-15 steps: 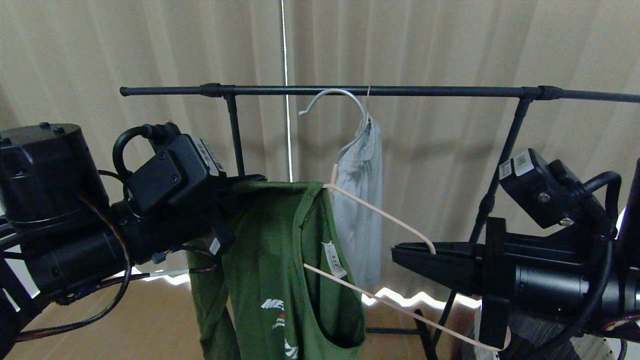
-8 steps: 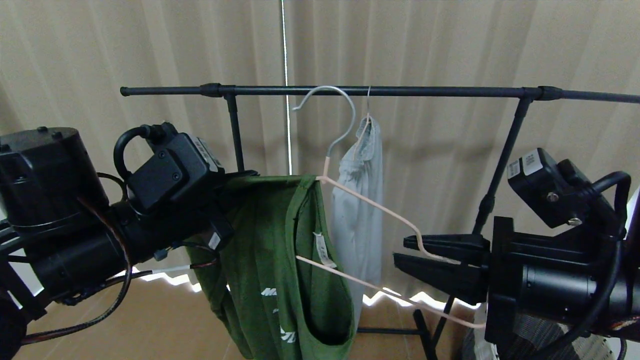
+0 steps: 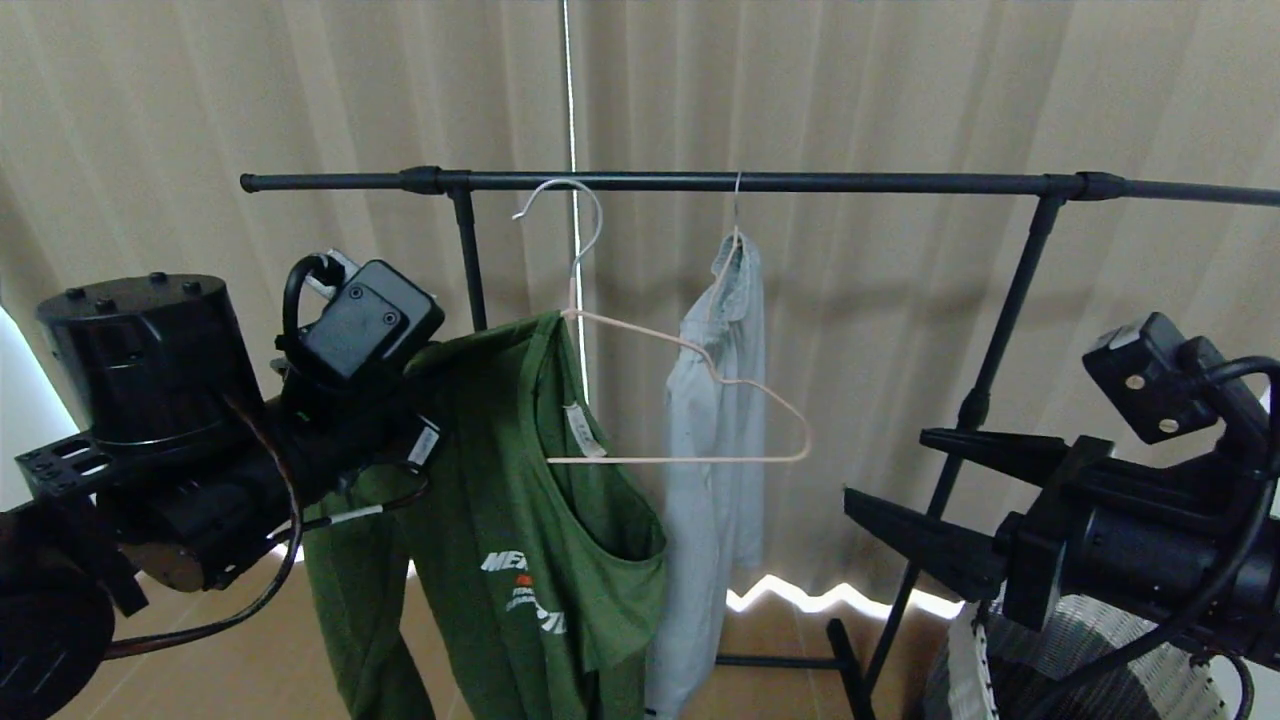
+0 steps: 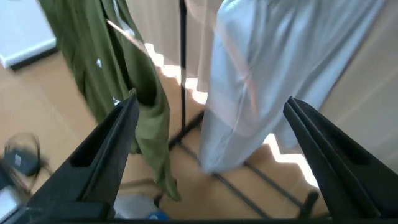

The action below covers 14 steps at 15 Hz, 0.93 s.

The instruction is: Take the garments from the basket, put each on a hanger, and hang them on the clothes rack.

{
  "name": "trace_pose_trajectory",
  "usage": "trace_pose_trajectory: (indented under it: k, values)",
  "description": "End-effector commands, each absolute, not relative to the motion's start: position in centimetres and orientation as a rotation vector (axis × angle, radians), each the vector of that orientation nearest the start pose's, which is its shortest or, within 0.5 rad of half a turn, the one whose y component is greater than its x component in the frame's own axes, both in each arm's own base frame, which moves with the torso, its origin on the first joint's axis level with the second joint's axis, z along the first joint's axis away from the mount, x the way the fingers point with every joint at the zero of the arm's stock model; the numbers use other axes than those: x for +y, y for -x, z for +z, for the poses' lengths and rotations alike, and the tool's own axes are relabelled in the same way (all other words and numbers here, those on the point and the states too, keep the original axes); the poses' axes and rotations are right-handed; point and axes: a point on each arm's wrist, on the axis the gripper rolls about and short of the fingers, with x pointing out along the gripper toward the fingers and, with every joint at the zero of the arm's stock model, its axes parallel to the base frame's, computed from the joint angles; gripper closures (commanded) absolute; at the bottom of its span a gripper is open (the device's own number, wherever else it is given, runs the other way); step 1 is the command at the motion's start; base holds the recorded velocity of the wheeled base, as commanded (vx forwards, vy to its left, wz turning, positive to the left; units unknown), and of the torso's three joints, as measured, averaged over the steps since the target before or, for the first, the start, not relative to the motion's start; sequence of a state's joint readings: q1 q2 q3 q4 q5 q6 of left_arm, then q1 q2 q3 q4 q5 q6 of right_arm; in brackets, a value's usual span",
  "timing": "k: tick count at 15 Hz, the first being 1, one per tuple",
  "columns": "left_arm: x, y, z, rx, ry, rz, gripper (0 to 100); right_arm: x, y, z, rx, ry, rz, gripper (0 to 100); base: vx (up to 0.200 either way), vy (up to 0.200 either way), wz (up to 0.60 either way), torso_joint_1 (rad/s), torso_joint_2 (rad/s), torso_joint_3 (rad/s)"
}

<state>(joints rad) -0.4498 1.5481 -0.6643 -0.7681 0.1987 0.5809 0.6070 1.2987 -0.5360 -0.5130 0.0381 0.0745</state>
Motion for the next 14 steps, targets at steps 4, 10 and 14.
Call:
trace_pose_trajectory:
  k: [4, 10, 14]
  values:
    - [-10.4, -24.3, 22.2, -0.01, -0.463, -0.22, 100, 13.3, -19.0, 15.5, 0.325, 0.063, 0.626, 0, 0.0, 0.0, 0.0, 0.0, 0.0, 0.0]
    - [-11.7, -23.5, 24.6, -0.086, -0.305, -0.268, 100, 15.4, -19.1, 15.4, 0.212, 0.016, 0.62, 0, 0.0, 0.0, 0.0, 0.0, 0.0, 0.0]
    - [-13.8, -22.5, 25.7, -0.123, -0.284, -0.354, 100, 16.7, -18.3, 15.9, 0.211, -0.038, 0.659, 0, 0.0, 0.0, 0.0, 0.0, 0.0, 0.0]
